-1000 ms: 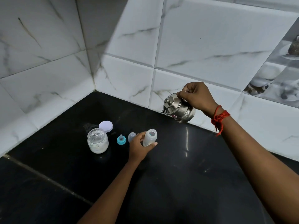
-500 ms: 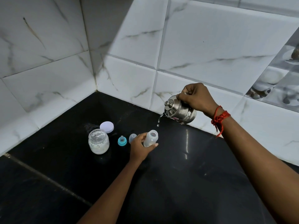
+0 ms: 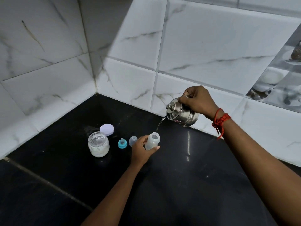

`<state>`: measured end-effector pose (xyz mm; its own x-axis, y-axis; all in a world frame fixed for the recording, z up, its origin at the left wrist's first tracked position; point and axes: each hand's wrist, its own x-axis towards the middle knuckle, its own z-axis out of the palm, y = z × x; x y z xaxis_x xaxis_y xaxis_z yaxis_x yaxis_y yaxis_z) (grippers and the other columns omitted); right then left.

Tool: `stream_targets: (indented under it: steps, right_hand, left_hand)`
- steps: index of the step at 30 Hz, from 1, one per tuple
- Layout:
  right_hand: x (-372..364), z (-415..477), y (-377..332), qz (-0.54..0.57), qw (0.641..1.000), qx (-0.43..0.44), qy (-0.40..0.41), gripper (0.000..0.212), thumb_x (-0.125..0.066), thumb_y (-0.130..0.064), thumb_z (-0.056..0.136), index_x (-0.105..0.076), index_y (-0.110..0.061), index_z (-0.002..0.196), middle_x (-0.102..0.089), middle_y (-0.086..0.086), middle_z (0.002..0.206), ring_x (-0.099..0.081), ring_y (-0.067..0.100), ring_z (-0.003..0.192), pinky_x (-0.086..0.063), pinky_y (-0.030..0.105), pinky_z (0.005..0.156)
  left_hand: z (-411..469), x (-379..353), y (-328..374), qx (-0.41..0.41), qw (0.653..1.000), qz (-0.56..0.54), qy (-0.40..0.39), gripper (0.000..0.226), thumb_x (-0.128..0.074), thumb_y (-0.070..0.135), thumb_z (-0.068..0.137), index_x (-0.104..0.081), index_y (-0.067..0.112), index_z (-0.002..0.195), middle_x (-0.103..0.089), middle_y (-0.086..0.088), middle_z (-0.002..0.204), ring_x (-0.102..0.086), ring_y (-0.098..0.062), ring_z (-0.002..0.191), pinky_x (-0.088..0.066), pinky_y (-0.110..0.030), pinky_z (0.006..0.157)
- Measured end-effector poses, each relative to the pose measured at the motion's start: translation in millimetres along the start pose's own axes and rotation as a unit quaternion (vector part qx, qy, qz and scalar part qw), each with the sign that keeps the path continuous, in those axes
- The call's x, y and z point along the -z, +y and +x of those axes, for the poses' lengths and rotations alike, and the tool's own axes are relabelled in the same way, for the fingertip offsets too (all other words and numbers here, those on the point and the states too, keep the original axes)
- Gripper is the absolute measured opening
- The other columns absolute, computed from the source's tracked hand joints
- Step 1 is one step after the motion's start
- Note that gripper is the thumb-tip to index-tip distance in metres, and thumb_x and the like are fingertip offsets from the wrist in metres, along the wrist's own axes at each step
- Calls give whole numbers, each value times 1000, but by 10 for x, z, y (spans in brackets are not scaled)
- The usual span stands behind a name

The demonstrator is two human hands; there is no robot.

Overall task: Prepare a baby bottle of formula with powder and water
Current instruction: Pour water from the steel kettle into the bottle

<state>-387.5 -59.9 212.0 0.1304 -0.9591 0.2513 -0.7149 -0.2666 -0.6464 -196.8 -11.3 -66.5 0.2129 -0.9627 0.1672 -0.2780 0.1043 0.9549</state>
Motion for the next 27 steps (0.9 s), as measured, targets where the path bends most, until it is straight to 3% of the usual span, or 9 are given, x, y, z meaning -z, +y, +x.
stream_targets:
  steps: [10,19,27]
  right_hand:
    - [0,-33,-5,-1,1000,1,4,21,-73,-15,81,-65,1,69,-69,18,66,-60,17,55,-52,32,56]
    - [8,-31,27,-3,1000,-3,3,22,-74,-16,81,-65,0,68,-64,6,59,-57,15,55,-49,30,57]
    - [-12,-71,60,-9,1000,-7,-2,23,-74,-15,82,-66,2,70,-69,20,67,-60,20,54,-51,33,54]
  left_hand:
    - [93,14,50,-12,1000,-3,13,56,-96,32,66,-70,19,114,-72,6,111,-69,-11,102,-60,-31,88]
    - [3,-34,85,-18,1000,-9,-1,53,-96,30,67,-69,24,111,-72,7,110,-69,-8,101,-59,-26,87]
    - [52,9,84,-24,1000,-7,9,56,-96,31,67,-69,18,114,-73,6,110,-70,-11,101,-60,-28,85]
